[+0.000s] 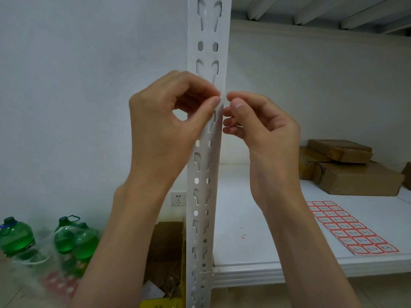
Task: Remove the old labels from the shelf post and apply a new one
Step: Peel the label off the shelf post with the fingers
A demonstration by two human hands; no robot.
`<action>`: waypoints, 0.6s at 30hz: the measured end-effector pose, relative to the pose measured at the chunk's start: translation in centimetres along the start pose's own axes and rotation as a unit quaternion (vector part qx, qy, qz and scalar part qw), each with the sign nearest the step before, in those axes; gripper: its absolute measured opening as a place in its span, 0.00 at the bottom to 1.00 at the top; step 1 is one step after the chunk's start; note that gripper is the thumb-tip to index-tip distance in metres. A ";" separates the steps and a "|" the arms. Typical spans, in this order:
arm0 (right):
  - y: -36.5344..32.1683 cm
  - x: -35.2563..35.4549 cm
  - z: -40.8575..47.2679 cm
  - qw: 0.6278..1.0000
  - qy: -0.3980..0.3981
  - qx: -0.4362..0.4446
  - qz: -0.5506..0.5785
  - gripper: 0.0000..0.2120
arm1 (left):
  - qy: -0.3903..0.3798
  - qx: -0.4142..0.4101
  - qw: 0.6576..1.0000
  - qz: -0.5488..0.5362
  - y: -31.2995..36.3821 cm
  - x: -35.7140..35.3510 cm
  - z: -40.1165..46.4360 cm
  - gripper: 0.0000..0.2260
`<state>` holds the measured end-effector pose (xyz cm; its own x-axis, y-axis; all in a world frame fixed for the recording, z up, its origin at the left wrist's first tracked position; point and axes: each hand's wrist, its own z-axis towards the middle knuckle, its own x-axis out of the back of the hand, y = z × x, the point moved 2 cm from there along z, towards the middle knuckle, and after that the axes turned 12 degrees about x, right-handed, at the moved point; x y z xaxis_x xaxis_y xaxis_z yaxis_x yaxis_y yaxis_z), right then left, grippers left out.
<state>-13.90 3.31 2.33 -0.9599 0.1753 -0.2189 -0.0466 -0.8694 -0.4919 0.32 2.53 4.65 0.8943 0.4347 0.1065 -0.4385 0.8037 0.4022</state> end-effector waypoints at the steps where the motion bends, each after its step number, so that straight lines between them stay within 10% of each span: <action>1: -0.1 0.1 0.1 1.000 -0.008 -0.002 0.026 0.08 | -0.009 -0.005 1.000 -0.008 0.3 -0.1 0.0 0.04; 18: 0.0 3.6 0.6 0.997 -0.023 -0.009 0.067 0.11 | -0.060 0.031 0.997 -0.022 3.3 -2.6 -1.0 0.03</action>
<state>-17.57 3.62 2.06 -0.9686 0.0361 -0.2459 0.0882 -0.8750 -0.4761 -3.56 4.49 4.77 0.9181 0.3451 0.1949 -0.3963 0.7919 0.4645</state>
